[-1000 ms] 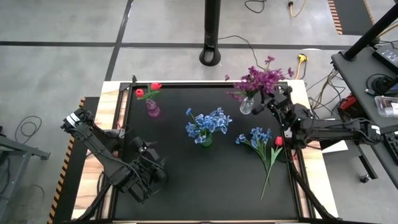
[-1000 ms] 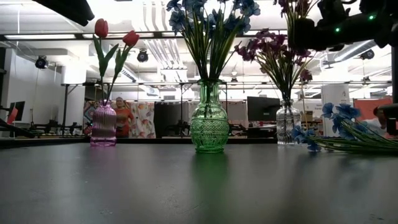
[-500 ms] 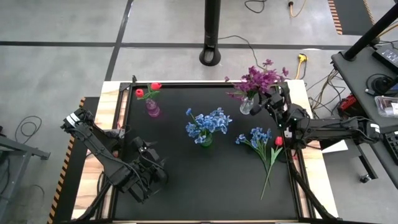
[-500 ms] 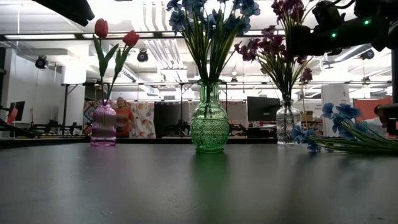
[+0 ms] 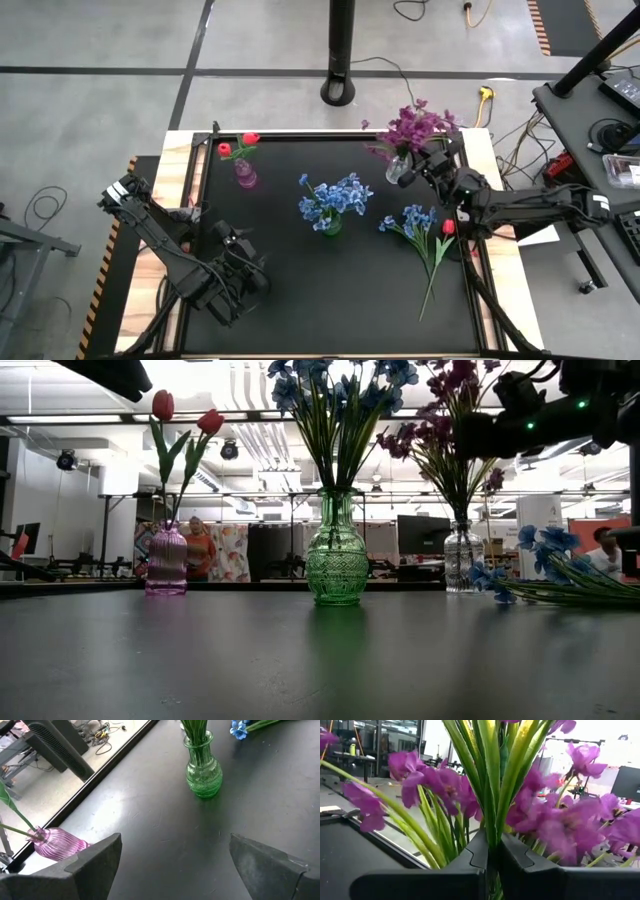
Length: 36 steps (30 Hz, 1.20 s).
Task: Sort flowers into vase by color
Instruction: Put the violet flowers into the transparent vase
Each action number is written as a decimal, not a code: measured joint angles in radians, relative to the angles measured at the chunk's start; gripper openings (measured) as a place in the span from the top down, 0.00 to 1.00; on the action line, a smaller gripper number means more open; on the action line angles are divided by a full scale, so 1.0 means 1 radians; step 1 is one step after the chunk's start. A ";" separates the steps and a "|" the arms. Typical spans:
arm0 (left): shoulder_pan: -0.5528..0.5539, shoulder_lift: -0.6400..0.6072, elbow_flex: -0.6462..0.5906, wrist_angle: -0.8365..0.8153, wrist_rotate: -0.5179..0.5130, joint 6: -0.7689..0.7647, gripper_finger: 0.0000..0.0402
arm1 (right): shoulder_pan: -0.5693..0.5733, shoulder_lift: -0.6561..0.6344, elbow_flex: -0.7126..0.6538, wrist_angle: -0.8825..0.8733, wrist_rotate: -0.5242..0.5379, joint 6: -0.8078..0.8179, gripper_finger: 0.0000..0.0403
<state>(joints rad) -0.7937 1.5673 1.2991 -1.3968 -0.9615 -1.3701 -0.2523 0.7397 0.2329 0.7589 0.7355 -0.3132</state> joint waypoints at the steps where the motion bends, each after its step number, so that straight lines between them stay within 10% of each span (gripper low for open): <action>1: 0.000 0.000 0.000 0.000 0.000 0.000 0.13 | 0.000 0.004 0.000 0.000 0.000 0.000 0.96; 36: 0.000 0.000 0.000 0.006 0.010 0.002 0.13 | 0.001 0.016 -0.009 -0.140 0.025 0.087 0.90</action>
<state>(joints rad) -0.7937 1.5673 1.2991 -1.3903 -0.9516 -1.3678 -0.2512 0.7555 0.2237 0.6190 0.7609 -0.2262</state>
